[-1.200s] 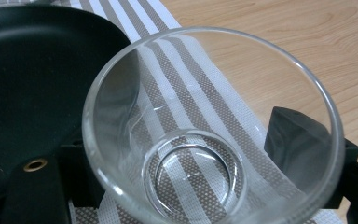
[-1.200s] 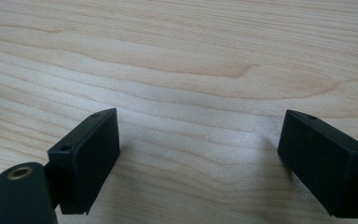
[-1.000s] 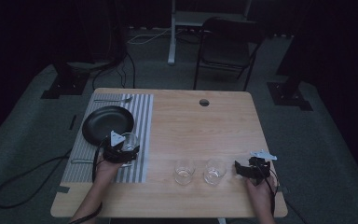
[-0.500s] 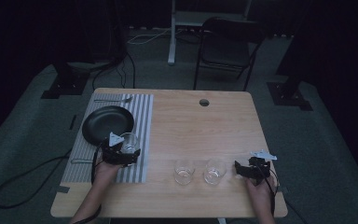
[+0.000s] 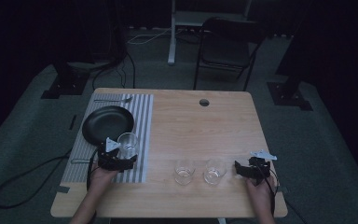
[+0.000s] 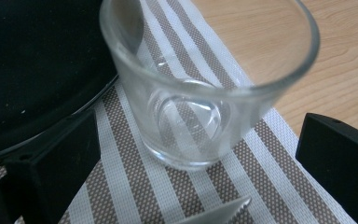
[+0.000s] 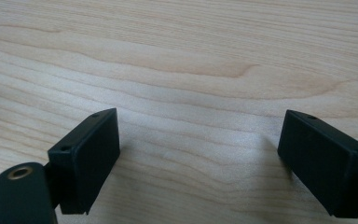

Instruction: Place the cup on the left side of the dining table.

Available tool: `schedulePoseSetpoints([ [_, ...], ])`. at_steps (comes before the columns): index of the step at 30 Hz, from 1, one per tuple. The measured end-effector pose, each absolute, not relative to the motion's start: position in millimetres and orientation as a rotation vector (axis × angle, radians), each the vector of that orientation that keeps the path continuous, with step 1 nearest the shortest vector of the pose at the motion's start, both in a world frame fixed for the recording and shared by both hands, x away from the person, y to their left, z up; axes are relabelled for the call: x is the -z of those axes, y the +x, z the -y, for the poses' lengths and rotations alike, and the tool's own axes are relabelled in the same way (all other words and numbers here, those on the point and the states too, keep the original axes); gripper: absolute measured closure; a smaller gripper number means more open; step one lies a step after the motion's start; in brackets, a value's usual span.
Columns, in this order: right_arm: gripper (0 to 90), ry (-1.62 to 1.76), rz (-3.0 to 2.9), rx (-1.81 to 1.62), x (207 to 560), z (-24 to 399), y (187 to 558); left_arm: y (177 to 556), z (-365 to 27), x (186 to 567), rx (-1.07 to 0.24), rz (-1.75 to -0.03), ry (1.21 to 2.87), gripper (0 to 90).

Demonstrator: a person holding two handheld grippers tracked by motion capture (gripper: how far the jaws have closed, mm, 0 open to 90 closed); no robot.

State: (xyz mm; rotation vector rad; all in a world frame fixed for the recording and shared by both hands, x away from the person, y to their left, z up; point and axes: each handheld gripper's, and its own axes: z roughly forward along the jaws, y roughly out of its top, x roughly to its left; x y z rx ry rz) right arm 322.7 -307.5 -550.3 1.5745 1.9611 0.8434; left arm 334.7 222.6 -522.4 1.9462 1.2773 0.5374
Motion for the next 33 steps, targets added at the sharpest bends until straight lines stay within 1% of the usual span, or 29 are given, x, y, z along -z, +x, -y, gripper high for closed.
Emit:
schedulePoseSetpoints([
  [4, 12.3, 1.575, -1.961, -0.843, 550, 307, 323, 330, -226, 522, -0.536, -1.280, 1.951, 0.3],
  [9, 12.3, 1.577, -1.959, -0.845, 550, 307, 323, 319, -233, 519, -0.577, -1.292, 1.937, 0.3],
  [17, 12.3, 1.577, -1.959, -0.845, 550, 307, 323, 308, -243, 521, -0.598, -1.320, 1.935, 0.3],
  [23, 12.3, 1.577, -1.960, -0.845, 550, 307, 323, 301, -253, 525, -0.597, -1.366, 1.917, 0.3],
  [29, 12.3, 1.577, -1.960, -0.845, 550, 307, 323, 294, -264, 531, -0.644, -1.409, 1.921, 0.3],
  [33, 12.4, 1.577, -1.960, -0.845, 550, 307, 323, 290, -275, 534, -0.639, -1.451, 1.907, 0.3],
])
